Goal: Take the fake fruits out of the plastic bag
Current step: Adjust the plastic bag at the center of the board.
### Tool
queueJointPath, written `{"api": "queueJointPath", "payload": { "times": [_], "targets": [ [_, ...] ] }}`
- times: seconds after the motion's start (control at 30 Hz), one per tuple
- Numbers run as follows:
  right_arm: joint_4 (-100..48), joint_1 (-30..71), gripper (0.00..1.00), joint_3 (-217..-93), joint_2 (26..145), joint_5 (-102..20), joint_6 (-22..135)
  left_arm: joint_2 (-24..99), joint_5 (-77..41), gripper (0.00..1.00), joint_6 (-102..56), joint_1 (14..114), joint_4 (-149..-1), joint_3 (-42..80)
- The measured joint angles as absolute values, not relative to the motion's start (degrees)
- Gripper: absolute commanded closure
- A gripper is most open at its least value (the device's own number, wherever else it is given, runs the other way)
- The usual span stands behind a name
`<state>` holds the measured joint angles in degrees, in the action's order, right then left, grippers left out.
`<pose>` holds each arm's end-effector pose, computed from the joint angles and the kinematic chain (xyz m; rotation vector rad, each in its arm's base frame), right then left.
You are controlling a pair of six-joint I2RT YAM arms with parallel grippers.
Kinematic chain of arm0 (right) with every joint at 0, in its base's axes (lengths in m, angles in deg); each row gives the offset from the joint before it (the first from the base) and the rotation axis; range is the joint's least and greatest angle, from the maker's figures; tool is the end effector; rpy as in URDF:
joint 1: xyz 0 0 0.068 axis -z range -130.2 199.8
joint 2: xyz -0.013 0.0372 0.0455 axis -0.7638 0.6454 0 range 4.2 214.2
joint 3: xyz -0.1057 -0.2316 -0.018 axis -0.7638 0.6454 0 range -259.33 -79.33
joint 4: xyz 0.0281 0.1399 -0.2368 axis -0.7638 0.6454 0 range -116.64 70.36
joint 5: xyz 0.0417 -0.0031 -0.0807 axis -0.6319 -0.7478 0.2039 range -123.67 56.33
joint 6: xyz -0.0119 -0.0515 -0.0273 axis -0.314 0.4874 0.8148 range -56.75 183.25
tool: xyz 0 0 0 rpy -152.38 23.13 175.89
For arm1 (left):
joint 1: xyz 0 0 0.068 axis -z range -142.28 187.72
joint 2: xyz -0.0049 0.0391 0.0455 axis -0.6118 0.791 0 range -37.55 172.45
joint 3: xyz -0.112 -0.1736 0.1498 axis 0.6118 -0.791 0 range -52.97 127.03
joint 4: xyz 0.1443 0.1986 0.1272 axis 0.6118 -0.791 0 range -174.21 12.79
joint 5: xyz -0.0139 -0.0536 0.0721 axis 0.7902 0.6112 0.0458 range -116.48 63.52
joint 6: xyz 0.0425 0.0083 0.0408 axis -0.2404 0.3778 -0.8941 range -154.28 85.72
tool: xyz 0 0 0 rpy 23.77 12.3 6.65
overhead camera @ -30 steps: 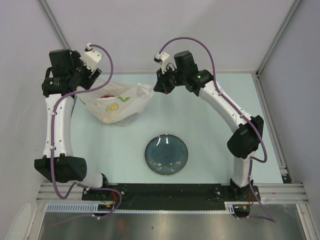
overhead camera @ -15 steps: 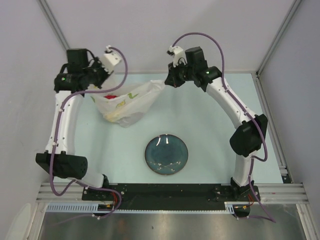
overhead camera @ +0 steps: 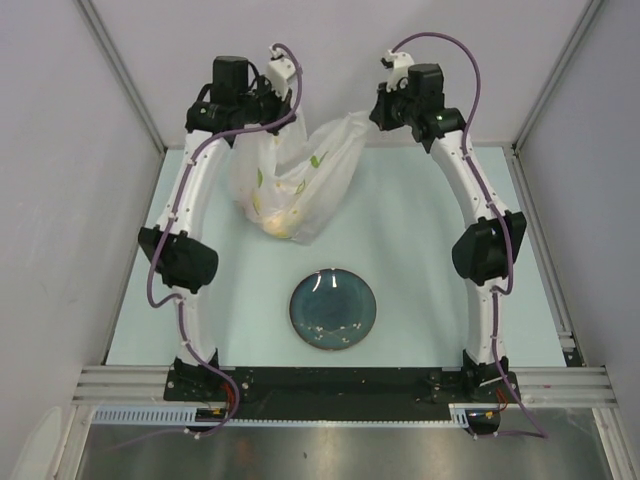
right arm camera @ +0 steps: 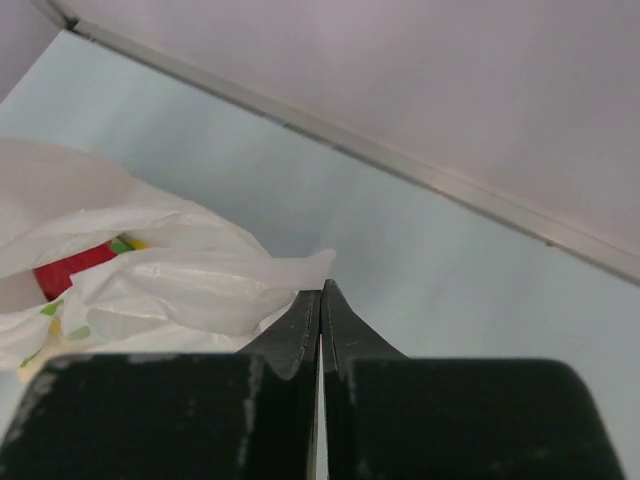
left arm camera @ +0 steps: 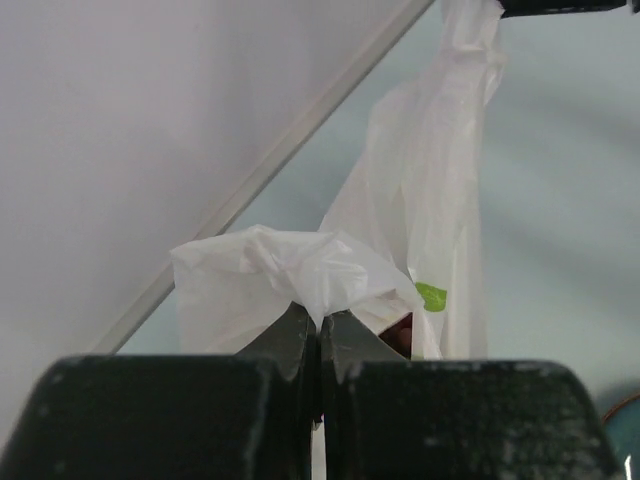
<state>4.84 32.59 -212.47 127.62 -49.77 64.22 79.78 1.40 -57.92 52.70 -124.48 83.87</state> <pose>0.4836 0.1627 0.3789 -0.4938 1.8997 0.4606 0.4376 -0.1381 0.4230 0.9421 1.7846 -0.4031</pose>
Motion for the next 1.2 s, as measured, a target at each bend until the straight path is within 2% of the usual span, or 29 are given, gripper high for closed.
{"api": "queueJointPath", "payload": {
  "times": [0.23, 0.43, 0.53, 0.63, 0.73, 1.0, 1.07, 1.13, 1.2],
  "targets": [
    [1.3, 39.4, 1.0, -222.2, 132.2, -44.8, 62.7, 81.6, 2.6, 1.0, -50.1, 53.8, -111.0, 87.8],
    [-6.8, 46.0, 1.0, -223.8, 130.2, -41.3, 63.5, 82.2, 1.9, 1.0, -47.0, 57.4, -101.8, 90.0],
    [-9.3, 47.5, 1.0, -216.2, 123.7, -40.7, 65.5, 81.8, 1.6, 1.0, -44.7, 59.0, -101.3, 88.3],
    [-10.8, 47.7, 1.0, -203.7, 114.3, -41.2, 67.1, 77.5, 1.9, 1.0, -43.6, 58.9, -101.2, 77.9],
    [-12.7, 47.2, 1.0, -185.6, 104.0, -42.4, 68.3, 73.0, 2.8, 1.0, -43.6, 58.4, -103.1, 65.5],
    [-9.2, 46.8, 1.0, -153.0, 94.7, -44.7, 69.5, 64.0, 5.6, 1.0, -43.8, 58.0, -106.3, 39.4],
    [-6.8, 46.6, 0.73, -149.1, 92.7, -45.4, 69.5, 62.0, 6.4, 0.99, -43.7, 58.2, -106.6, 35.5],
    [-4.0, 46.1, 0.59, -147.3, 89.3, -46.4, 69.5, 60.4, 7.0, 0.98, -43.2, 58.4, -106.3, 33.6],
    [-2.8, 45.4, 0.49, -147.2, 85.2, -47.7, 69.3, 59.1, 7.5, 0.97, -42.5, 58.5, -105.7, 32.6]
  ]
}}
